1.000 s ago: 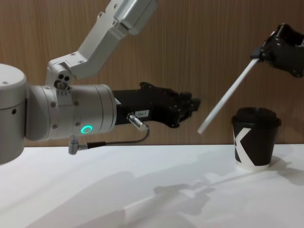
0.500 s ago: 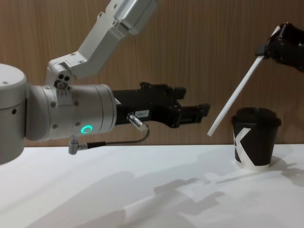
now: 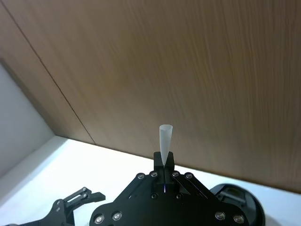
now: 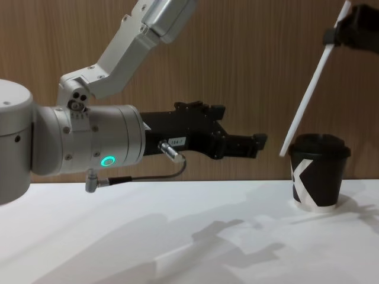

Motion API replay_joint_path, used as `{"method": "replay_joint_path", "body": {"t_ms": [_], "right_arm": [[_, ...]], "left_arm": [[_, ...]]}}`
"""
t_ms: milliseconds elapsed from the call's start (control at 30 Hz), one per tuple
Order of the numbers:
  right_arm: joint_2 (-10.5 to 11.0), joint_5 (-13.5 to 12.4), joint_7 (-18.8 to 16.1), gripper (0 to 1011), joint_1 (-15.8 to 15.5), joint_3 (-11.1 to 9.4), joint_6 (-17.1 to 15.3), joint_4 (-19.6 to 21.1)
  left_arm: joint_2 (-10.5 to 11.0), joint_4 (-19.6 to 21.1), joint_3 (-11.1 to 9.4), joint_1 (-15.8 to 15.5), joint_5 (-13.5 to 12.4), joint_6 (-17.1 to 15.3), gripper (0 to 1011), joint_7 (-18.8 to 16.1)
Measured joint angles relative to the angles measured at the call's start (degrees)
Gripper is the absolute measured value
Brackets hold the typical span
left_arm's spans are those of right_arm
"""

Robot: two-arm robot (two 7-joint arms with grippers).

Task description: Pick up the straw with one hand, pass it to the other hand, and insert it into the cup.

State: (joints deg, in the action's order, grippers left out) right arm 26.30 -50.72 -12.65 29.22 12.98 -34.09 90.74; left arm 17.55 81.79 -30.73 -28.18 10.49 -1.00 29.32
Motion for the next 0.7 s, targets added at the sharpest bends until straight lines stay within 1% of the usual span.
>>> {"method": "replay_joint_path", "body": {"t_ms": [67,100,167,300,400,500,700], "right_arm": [[0.8,0.8,-0.8,8,0.4,0.4,0.4,0.4],[1.8,1.4,-1.6,8,0.9,0.9,0.7,0.8],[2.7,2.1,-2.3,8,1.4,1.2,1.0,1.1],[5.5,4.1,-4.6,8,2.9,2.2,2.2,2.0],[6.9,4.9,-5.6,8,3.7,2.5,2.7,2.5],[8.7,5.8,-7.0,8,4.7,2.8,3.4,3.1],[10.6,6.9,-8.6,8,5.7,3.3,4.4,3.5]], "left_arm": [[0.0,0.0,0.0,0.0,0.0,0.0,1003,0.0],[0.0,0.0,0.0,0.0,0.0,0.0,1003,0.0],[0.0,0.0,0.0,0.0,0.0,0.0,1003,0.0],[0.0,0.0,0.0,0.0,0.0,0.0,1003,0.0],[0.0,0.0,0.0,0.0,0.0,0.0,1003,0.0],[0.0,0.0,0.0,0.0,0.0,0.0,1003,0.0],[0.0,0.0,0.0,0.0,0.0,0.0,1002,0.0]]}}
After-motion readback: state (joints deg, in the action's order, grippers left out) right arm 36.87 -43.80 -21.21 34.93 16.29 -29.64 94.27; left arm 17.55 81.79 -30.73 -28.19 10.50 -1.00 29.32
